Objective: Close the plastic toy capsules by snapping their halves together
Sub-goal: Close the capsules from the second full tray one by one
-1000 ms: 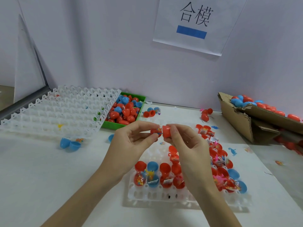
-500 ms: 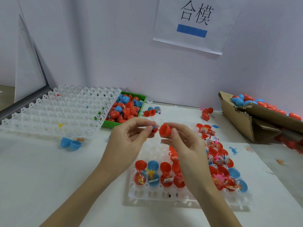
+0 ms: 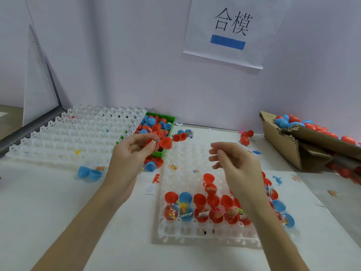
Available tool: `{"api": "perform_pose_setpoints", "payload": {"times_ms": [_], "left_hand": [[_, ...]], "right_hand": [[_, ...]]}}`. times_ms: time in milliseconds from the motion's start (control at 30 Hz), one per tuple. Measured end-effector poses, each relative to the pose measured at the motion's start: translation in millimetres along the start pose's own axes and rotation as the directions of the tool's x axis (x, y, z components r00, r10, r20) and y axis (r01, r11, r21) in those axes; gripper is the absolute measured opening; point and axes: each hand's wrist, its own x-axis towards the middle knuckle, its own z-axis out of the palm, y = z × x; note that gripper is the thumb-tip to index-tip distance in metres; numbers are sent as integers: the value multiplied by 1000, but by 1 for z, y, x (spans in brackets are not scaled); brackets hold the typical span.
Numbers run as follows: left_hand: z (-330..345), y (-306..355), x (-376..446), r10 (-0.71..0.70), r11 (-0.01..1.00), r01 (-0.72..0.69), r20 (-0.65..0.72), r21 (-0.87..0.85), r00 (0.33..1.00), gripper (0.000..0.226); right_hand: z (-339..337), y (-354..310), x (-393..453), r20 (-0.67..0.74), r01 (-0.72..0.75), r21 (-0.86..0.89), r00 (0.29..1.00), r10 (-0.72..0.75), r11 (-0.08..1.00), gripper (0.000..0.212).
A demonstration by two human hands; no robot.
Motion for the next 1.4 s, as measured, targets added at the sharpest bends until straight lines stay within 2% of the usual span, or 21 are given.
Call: {"api": "perform_pose_setpoints", "payload": {"times_ms": [67, 133, 267, 333, 433, 500, 600, 667, 733, 800, 900, 1000, 1100, 1167, 1267, 1400], "left_hand": [[-3, 1, 2, 20, 1000, -20, -15, -9, 1000, 19], [-6, 1, 4, 37, 999, -37, -34, -11, 999, 20], [-6, 1, 4, 78, 997, -77, -53, 8, 996, 23], [-5, 1, 2, 113, 993, -112, -49, 26, 992, 25], [-3, 0, 0, 126, 992, -126, -34, 14, 991, 27], [-1, -1, -1, 133, 991, -133, -15, 6, 991, 29], [2, -1, -3, 135, 991, -135, 29, 10, 990, 31], [3, 0, -4, 133, 991, -134, 56, 23, 990, 32], [4, 1, -6, 151, 987, -155, 82, 50, 985, 33], [5, 1, -7, 175, 979, -183, 92, 94, 980, 32], [6, 0, -8, 206, 956, -221, 93, 192, 974, 23], [9, -3, -10, 220, 918, -255, 145, 304, 965, 13], [13, -4, -15, 251, 870, -322, 227, 373, 941, 11], [17, -3, -20, 267, 841, -378, 311, 387, 912, 12], [23, -2, -28, 259, 810, -431, 417, 398, 871, 14], [28, -3, -32, 252, 820, -422, 418, 386, 873, 17]], "right_hand": [[-7, -4, 7, 82, -27, -113, 996, 37, 993, 27], [-1, -13, 8, 227, 44, -233, 974, 11, 971, 27], [53, -38, -9, 549, 273, -390, 835, -16, 880, 16], [85, -42, -11, 642, 399, -508, 766, 27, 764, 25], [115, -46, -11, 675, 513, -677, 718, 168, 527, 26], [126, -47, -12, 697, 601, -697, 696, 172, 391, 23], [130, -47, -16, 746, 699, -658, 654, 121, 278, 26], [129, -44, -17, 765, 732, -637, 640, 79, 243, 25], [123, -42, -16, 733, 690, -649, 679, 23, 320, 20], [107, -41, -11, 650, 575, -634, 759, -47, 517, 17], [70, -39, -3, 532, 400, -492, 841, -97, 773, 11], [35, -30, 0, 390, 243, -332, 915, -102, 912, 8], [17, -17, 1, 124, 237, -215, 969, -214, 948, 8], [14, -10, 0, 34, 236, -206, 972, -234, 950, 8], [18, -4, -3, 74, 251, -239, 968, -240, 938, 13], [19, -1, -6, 177, 291, -322, 953, -245, 901, 12]]}}
